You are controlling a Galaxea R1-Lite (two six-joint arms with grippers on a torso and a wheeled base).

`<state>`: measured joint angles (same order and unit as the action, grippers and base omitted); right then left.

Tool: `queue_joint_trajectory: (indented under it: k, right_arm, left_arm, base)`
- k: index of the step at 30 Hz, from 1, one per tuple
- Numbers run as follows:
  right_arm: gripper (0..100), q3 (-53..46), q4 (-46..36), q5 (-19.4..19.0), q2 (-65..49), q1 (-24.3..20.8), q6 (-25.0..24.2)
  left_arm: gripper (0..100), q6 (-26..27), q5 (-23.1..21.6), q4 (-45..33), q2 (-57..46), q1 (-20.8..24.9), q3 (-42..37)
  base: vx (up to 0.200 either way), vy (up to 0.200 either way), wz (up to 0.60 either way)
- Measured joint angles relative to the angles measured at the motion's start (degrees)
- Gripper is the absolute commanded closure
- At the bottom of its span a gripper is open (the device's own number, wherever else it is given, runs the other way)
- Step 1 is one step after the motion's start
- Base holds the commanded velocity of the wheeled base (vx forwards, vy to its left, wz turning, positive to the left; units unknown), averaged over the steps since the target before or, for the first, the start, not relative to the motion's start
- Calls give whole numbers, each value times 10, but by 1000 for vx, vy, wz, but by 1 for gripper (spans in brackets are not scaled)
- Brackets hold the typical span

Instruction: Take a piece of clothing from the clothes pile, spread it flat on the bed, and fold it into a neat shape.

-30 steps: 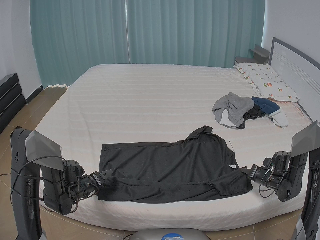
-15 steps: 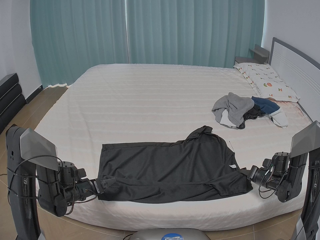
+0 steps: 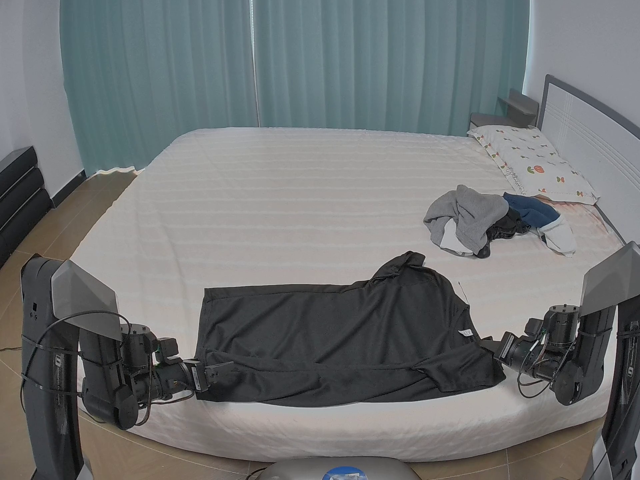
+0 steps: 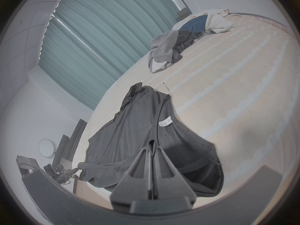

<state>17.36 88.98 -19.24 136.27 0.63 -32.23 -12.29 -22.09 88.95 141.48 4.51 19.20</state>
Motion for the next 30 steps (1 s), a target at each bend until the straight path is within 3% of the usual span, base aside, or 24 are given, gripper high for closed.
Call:
queue_joint_trajectory:
  k: [25,26,30]
  right_arm:
    - [100,1,0,0,-1,-2,1]
    - [100,1,0,0,-1,-2,1]
    - [100,2,0,0,-1,-2,1]
  left_arm:
    - [0,1,-2,0,26,8,26]
    - [100,1,-2,0,27,7,27]
    - [100,-1,-1,0,30,6,31]
  base:
    - [0,0,0]
    - [0,0,0]
    - [0,0,0]
